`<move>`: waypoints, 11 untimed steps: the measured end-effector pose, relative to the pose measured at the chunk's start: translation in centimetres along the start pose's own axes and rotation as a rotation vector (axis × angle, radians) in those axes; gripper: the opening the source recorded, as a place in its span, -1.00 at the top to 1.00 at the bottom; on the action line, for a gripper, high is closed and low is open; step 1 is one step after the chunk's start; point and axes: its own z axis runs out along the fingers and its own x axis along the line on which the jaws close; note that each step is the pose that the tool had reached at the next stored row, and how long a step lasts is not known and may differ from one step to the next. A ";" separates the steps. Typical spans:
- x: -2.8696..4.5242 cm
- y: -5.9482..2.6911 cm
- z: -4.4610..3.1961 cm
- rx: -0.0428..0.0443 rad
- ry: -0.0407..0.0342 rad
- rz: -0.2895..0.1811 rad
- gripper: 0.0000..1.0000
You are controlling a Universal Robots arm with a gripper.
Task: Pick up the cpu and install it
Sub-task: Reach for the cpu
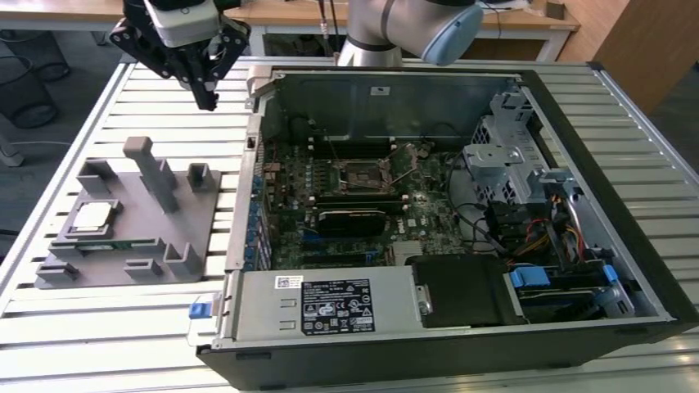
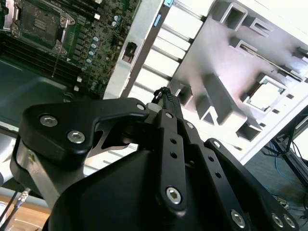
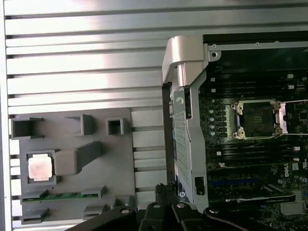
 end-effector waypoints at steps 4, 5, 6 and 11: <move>0.41 -0.03 0.00 0.0000 0.0000 0.000 0.79; 0.52 -0.04 0.00 0.0000 0.0000 0.000 0.79; 0.63 -0.05 0.01 0.0000 0.0000 0.000 0.79; 1.25 -0.10 0.01 0.0000 -0.0001 0.000 0.79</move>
